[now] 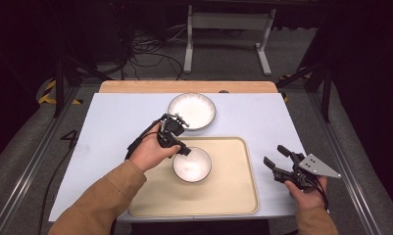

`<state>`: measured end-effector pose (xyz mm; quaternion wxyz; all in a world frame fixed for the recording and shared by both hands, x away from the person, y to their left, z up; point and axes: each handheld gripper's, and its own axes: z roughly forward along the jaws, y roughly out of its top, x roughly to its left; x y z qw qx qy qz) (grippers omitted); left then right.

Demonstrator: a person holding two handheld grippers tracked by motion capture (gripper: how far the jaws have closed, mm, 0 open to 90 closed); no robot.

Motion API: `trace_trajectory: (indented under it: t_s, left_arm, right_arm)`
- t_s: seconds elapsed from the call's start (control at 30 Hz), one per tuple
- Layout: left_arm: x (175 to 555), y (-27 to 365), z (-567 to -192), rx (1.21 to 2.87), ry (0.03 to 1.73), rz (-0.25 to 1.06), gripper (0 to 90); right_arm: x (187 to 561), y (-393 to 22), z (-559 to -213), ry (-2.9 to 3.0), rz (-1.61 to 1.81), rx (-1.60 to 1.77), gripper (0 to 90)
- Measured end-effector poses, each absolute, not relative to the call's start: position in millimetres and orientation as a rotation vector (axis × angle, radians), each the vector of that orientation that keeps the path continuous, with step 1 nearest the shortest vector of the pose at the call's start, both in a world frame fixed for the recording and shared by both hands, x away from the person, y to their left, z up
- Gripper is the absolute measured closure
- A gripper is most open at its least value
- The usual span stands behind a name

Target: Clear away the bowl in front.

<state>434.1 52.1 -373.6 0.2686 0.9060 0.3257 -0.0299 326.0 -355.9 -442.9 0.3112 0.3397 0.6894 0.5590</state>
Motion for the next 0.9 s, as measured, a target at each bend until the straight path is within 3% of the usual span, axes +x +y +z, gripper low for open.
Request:
trace_trajectory:
  t_s: [0.43, 0.9]
  left_arm:
    - [403.0, 82.9, -349.5, 2.304, 0.796, 0.064, 56.7]
    - [376.3, 119.8, -347.2, 2.151, 0.757, 0.191, 48.5]
  right_arm:
    - [339.9, -351.3, -440.5, 1.873, 1.492, 0.895, 27.7]
    - [348.1, -345.7, -437.0, 1.914, 1.497, 0.884, 27.8]
